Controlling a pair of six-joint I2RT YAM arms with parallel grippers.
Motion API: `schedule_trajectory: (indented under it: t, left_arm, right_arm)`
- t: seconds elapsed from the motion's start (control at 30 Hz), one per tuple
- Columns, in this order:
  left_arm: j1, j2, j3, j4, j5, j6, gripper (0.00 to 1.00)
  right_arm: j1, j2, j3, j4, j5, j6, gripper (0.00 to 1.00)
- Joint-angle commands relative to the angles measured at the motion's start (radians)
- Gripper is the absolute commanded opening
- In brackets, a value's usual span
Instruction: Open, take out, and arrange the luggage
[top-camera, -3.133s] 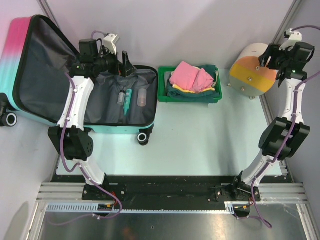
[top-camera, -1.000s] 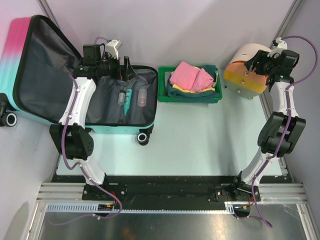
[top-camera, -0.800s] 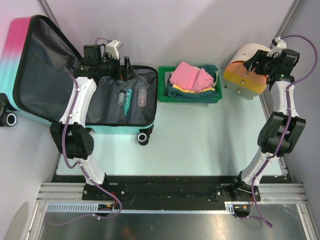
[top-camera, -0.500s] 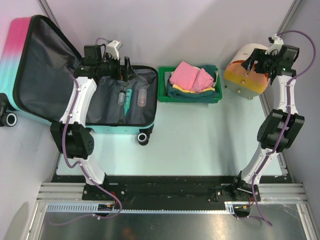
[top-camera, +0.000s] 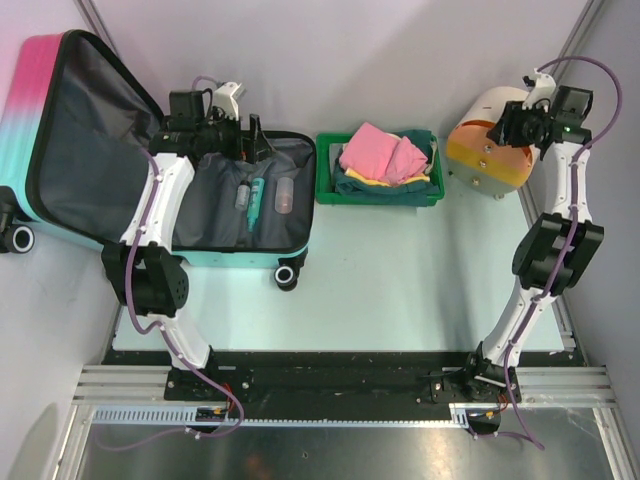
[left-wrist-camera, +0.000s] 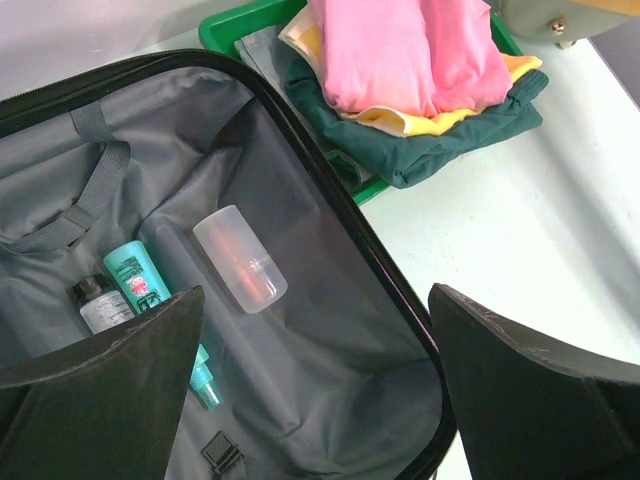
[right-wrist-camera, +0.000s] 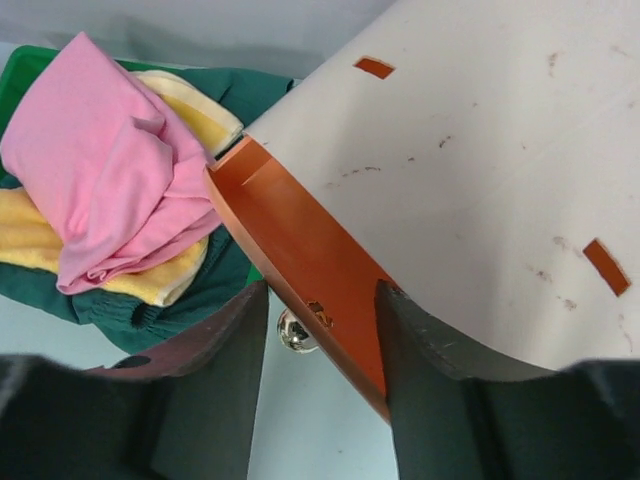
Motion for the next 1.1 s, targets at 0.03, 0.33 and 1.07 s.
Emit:
schedule_trajectory:
  t: [0.03,0.33,1.07]
  left_arm:
    - [0.008,-0.005,0.028,0.022,0.028,0.028,0.98]
    - [0.010,-0.003,0.028,0.021,0.020,0.031,0.98]
    - [0.010,0.011,0.040,0.021,0.049,0.016,0.98]
  right_arm:
    - [0.068,0.061,0.049,-0.103,-0.013,-0.028,0.40]
    - [0.082,0.095,0.150,-0.160,-0.182,0.034,0.00]
    - [-0.021,0.168,0.404,-0.913,-0.302,-0.660,0.00]
